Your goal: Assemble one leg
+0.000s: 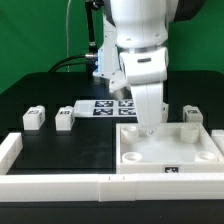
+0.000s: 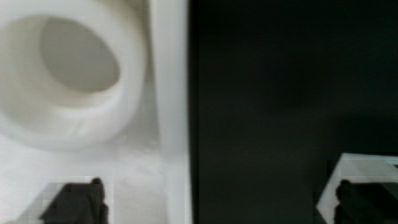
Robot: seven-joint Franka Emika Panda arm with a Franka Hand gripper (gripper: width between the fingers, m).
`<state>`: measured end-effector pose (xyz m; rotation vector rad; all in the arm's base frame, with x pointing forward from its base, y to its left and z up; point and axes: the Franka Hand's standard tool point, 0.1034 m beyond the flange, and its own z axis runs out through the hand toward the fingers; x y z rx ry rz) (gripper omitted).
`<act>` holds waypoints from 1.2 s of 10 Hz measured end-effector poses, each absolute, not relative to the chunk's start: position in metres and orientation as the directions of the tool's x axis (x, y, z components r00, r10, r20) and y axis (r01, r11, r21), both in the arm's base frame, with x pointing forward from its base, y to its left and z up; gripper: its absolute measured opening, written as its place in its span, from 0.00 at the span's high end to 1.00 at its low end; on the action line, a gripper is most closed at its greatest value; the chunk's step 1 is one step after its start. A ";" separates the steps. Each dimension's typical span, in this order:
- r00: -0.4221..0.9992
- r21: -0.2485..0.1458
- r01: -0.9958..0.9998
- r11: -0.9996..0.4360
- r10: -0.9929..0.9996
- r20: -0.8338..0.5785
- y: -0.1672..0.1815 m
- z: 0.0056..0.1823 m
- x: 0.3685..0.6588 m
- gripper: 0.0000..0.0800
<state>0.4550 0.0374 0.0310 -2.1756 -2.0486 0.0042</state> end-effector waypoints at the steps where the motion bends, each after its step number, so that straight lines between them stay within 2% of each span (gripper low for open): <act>1: 0.086 -0.099 0.992 -0.078 0.992 0.088 0.036 0.045 0.449 0.19; 3: 0.115 -0.084 0.991 -0.109 0.991 0.074 0.038 0.059 0.444 0.19; 5: 0.164 -0.094 0.983 -0.157 0.984 0.071 0.037 0.056 0.443 0.19; 8: 0.456 -0.111 0.886 -0.450 0.889 0.045 0.038 0.054 0.442 0.19; 10: 0.707 -0.110 0.705 -0.701 0.707 0.030 0.043 0.045 0.436 0.19; 12: 0.863 -0.103 0.504 -0.858 0.505 0.018 0.061 0.042 0.430 0.19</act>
Offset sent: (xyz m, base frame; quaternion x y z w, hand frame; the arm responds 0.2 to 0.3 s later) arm 0.0000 0.0000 0.0000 0.0000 0.0000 0.0899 0.9960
